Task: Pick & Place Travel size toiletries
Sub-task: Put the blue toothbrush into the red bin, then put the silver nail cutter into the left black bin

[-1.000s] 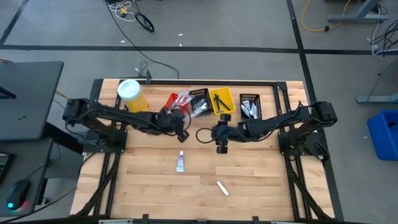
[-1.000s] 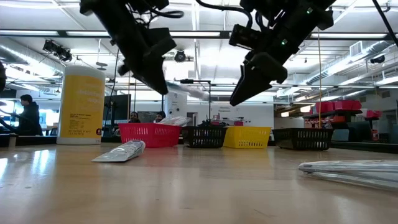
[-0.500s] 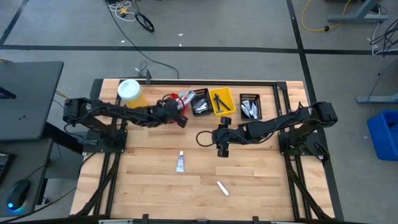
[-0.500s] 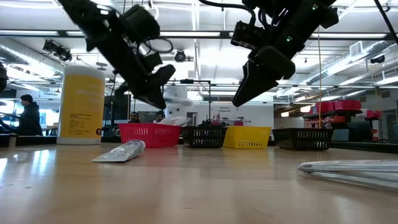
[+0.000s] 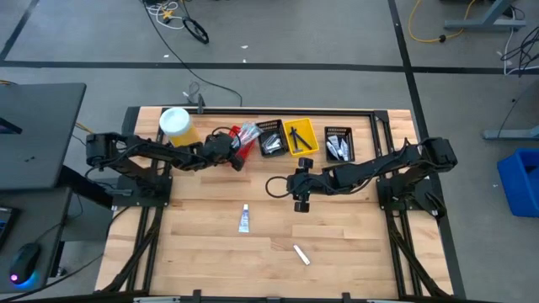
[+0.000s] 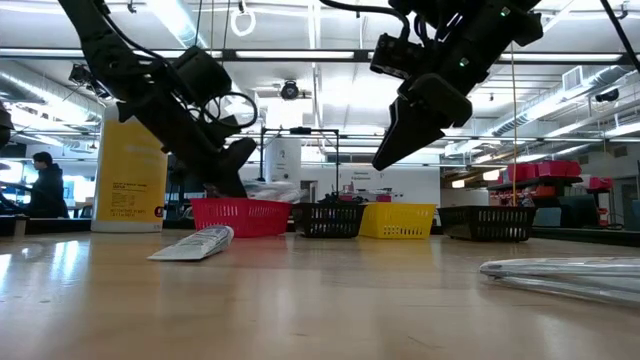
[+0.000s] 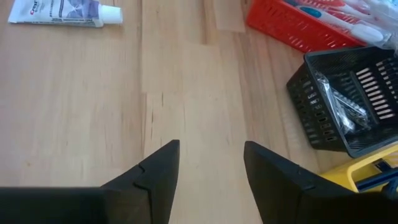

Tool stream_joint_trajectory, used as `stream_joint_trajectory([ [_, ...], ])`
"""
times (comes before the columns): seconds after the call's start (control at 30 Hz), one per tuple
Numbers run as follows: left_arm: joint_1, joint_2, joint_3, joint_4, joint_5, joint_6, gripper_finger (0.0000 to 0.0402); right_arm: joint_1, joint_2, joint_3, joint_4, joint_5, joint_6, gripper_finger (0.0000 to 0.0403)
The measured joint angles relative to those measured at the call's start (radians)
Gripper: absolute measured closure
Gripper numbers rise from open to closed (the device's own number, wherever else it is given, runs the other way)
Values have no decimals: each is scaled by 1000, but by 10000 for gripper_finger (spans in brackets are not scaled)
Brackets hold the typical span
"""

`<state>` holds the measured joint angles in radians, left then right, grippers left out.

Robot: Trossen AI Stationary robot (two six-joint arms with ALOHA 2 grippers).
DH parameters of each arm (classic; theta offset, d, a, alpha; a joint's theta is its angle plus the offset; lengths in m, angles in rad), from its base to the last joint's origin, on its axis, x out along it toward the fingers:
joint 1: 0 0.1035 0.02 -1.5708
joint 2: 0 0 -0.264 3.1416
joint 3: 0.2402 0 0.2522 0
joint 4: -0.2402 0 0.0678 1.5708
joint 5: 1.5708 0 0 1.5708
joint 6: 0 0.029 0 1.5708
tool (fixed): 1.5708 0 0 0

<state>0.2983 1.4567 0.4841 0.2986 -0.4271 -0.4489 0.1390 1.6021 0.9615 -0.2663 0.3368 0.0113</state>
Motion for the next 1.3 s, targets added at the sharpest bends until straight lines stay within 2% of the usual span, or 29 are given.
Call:
stream_joint_trajectory([
  [0.17, 33, 0, 0, 12, 8, 46, 373, 0, 0, 0, 5, -1, 0, 212],
  [0.3, 51, 0, 0, 11, 73, 46, 363, 0, 0, 0, 6, -1, 0, 211],
  [0.53, 51, 0, 0, 26, 52, 86, 303, 0, 0, 0, 9, -1, 0, 215],
  [0.8, 50, 0, 0, 176, 47, 147, 247, 0, 0, 0, 9, -1, 0, 211],
  [0.93, 48, 0, 1, 163, 49, 137, 247, 0, 0, 0, 9, -2, 0, 215],
  [1.17, -1, 0, 1, 173, 106, 128, 278, 0, 0, 0, 9, -2, 1, 214],
  [1.3, -34, 0, 15, 171, 133, 128, 282, 0, 0, 0, 9, -1, 14, 207],
])
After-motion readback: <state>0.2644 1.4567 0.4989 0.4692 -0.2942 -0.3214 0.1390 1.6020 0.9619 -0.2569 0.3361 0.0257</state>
